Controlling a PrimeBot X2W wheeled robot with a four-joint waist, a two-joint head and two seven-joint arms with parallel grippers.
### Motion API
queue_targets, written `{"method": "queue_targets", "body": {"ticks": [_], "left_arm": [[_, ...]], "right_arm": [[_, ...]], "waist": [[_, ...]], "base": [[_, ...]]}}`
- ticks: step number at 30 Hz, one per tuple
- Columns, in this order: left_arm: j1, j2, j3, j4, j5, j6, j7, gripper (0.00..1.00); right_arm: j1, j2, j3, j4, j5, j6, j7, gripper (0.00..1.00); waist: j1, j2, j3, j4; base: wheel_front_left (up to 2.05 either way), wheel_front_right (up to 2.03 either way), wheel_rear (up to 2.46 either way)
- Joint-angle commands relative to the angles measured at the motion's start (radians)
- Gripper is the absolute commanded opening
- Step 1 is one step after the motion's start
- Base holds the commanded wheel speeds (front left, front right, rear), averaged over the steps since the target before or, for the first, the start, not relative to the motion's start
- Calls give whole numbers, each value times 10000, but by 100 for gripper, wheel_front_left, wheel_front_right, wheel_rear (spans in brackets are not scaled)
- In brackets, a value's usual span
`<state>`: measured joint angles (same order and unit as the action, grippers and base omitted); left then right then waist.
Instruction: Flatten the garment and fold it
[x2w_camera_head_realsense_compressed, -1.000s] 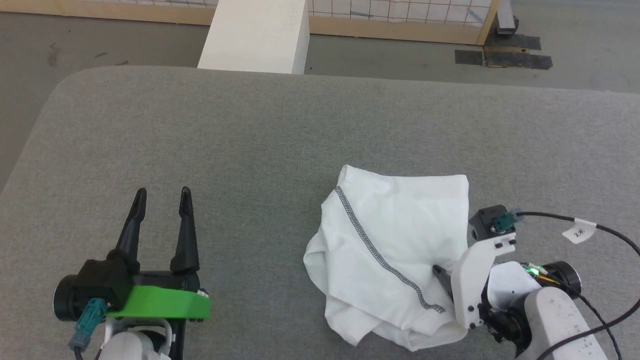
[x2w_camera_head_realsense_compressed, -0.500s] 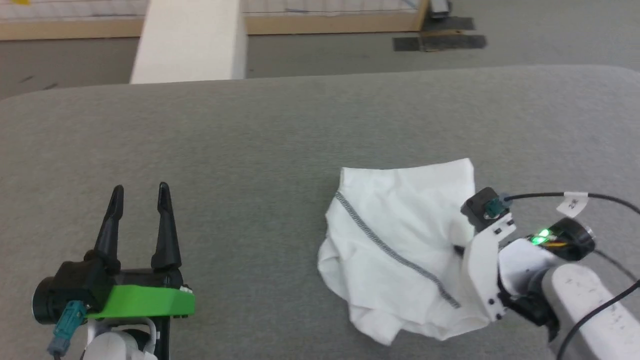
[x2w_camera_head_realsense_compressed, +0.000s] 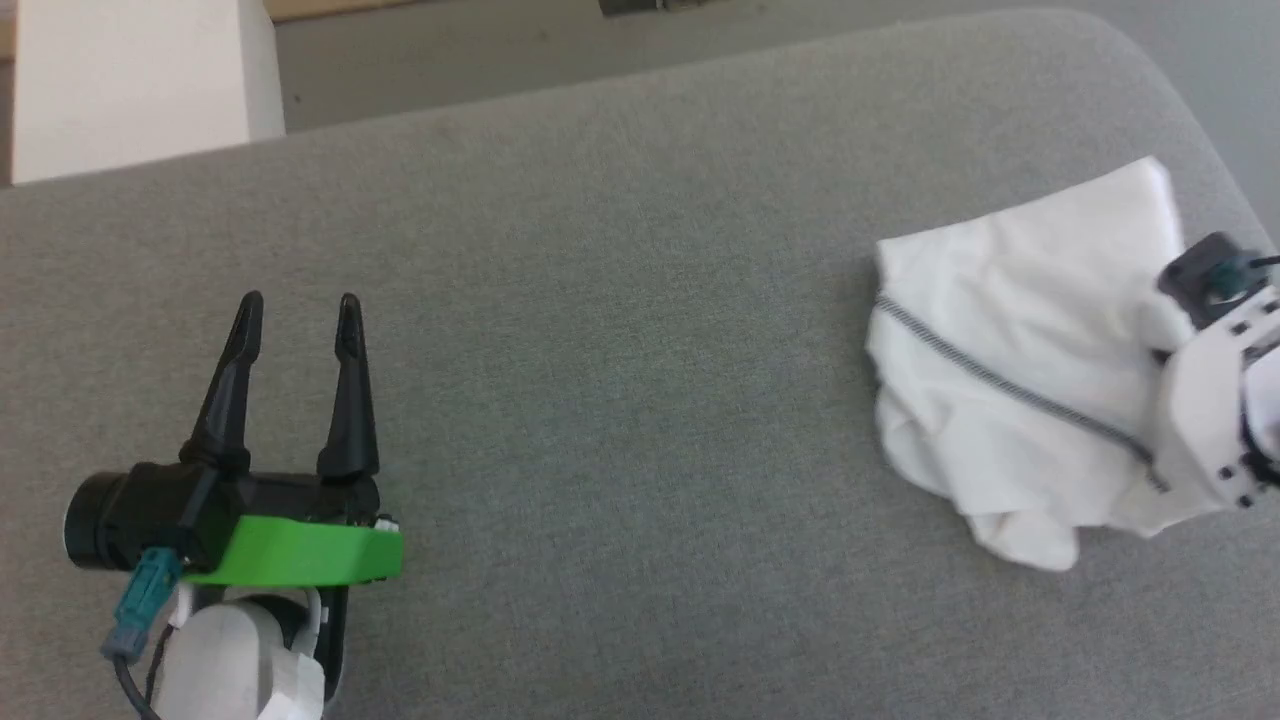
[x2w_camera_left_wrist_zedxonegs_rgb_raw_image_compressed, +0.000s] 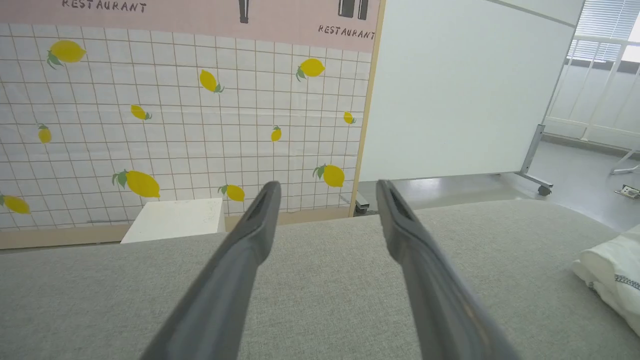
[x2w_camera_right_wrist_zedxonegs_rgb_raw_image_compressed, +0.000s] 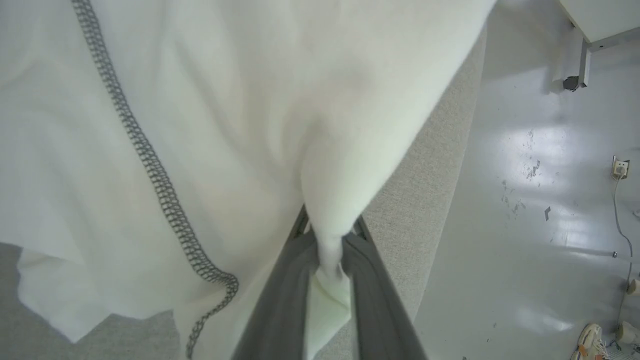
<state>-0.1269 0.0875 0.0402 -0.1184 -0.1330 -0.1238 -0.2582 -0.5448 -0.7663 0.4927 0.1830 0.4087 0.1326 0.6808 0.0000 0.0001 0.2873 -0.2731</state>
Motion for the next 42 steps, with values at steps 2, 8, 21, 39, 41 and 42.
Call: {"method": "queue_targets", "body": {"ticks": [2, 8, 21, 39, 41, 42], "left_arm": [[-204, 209, -19, -64, 168, -67, -36, 100], [-311, 475, 92, -197, 218, -67, -36, 100], [-435, 526, 149, -173, 188, -65, -36, 100], [140, -171, 571, 801, -224, 530, -36, 100], [120, -212, 554, 950, -285, 632, -36, 100], [112, -229, 554, 1014, -328, 679, -36, 100]], "right_arm": [[-331, -322, -228, 358, 32, -19, -291, 0], [-615, -751, -1474, 1693, -328, -19, -726, 0], [-951, 867, -5561, 3438, -2518, -19, -2051, 100], [343, 5694, -6170, -1936, -1784, -19, -6750, 100], [890, 6430, -6143, -2243, -1968, -19, -7171, 100], [1129, 6635, -6092, -2348, -2124, -19, -7377, 100]], "waist": [[0, -1, 1143, 133], [0, -1, 1778, 574], [0, -1, 1662, 822], [0, -1, -2011, 1908], [0, -1, -2183, 2027], [0, -1, -2245, 2071]], "base": [[0, 0, 0], [0, 0, 0], [0, 0, 0], [0, 0, 0], [0, 0, 0], [0, 0, 0]]}}
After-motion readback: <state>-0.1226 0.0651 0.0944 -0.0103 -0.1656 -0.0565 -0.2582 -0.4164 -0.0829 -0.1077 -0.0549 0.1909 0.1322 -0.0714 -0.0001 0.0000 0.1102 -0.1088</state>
